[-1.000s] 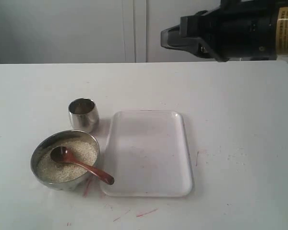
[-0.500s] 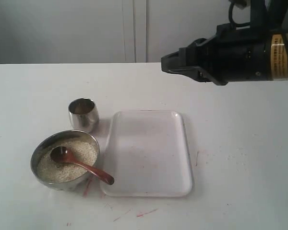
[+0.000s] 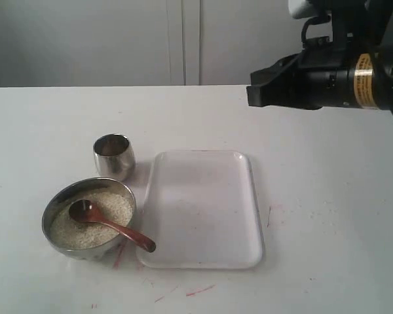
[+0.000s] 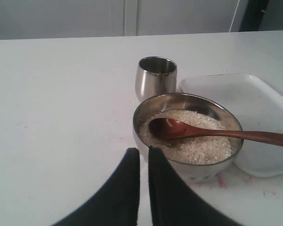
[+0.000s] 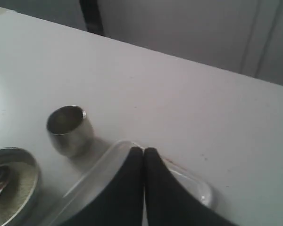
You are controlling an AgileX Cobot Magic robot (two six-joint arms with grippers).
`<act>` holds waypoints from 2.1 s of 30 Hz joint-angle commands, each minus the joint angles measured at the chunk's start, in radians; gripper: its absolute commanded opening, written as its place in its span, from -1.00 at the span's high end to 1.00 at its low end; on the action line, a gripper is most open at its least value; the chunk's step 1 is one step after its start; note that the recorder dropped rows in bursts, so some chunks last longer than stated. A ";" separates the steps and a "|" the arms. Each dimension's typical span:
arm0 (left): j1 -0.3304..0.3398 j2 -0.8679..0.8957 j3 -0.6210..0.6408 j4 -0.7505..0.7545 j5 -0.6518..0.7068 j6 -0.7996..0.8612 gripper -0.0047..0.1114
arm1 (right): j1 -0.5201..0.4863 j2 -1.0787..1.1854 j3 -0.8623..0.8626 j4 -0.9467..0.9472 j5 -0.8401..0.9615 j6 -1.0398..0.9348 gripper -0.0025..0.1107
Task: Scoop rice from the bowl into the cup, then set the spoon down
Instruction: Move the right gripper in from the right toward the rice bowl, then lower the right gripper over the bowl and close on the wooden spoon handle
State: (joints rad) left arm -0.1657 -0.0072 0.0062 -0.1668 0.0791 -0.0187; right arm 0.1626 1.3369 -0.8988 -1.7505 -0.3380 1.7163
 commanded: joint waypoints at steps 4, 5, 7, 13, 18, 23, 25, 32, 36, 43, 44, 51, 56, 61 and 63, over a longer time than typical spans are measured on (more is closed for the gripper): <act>-0.006 0.007 -0.006 -0.010 -0.003 0.000 0.67 | 0.008 0.031 -0.011 0.006 -0.118 0.051 0.96; -0.006 0.007 -0.006 -0.010 -0.003 0.000 0.67 | 0.008 0.048 -0.021 0.006 -0.156 0.082 0.96; -0.006 0.007 -0.006 -0.010 -0.003 0.000 0.67 | 0.008 0.088 -0.040 0.006 -0.227 0.107 0.96; -0.006 0.007 -0.006 -0.010 -0.003 0.000 0.67 | 0.012 0.224 -0.088 0.006 -0.493 0.238 0.96; -0.006 0.007 -0.006 -0.010 -0.003 0.000 0.67 | 0.132 0.205 -0.094 0.006 -0.565 0.239 0.96; -0.006 0.007 -0.006 -0.010 -0.003 0.000 0.67 | 0.335 0.103 -0.094 0.006 -0.382 0.185 0.96; -0.006 0.007 -0.006 -0.010 -0.003 0.000 0.67 | 0.390 0.087 -0.094 0.006 -0.267 0.137 0.96; -0.006 0.007 -0.006 -0.010 -0.003 0.000 0.67 | 0.530 0.082 -0.044 0.006 0.316 -0.258 0.96; -0.006 0.007 -0.006 -0.010 -0.003 0.000 0.67 | 0.636 0.102 -0.011 0.525 0.886 -0.977 0.96; -0.006 0.007 -0.006 -0.010 -0.003 0.000 0.67 | 0.689 0.115 -0.168 1.561 1.153 -1.668 0.96; -0.006 0.007 -0.006 -0.010 -0.003 0.000 0.67 | 0.710 0.115 -0.183 1.580 1.153 -1.661 0.96; -0.006 0.007 -0.006 -0.010 -0.003 0.000 0.67 | 0.749 0.244 -0.253 1.579 1.164 -1.622 0.96; -0.006 0.007 -0.006 -0.010 -0.003 0.000 0.67 | 0.753 0.294 -0.325 1.602 1.152 -1.622 0.96; -0.006 0.007 -0.006 -0.010 -0.003 0.000 0.67 | 0.753 0.366 -0.412 1.675 1.167 -1.627 0.96; -0.006 0.007 -0.006 -0.010 -0.003 0.000 0.67 | 0.753 0.394 -0.441 1.703 1.192 -1.627 0.96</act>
State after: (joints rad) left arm -0.1657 -0.0072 0.0062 -0.1668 0.0791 -0.0187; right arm 0.9078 1.6982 -1.3047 -0.0844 0.8275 0.0904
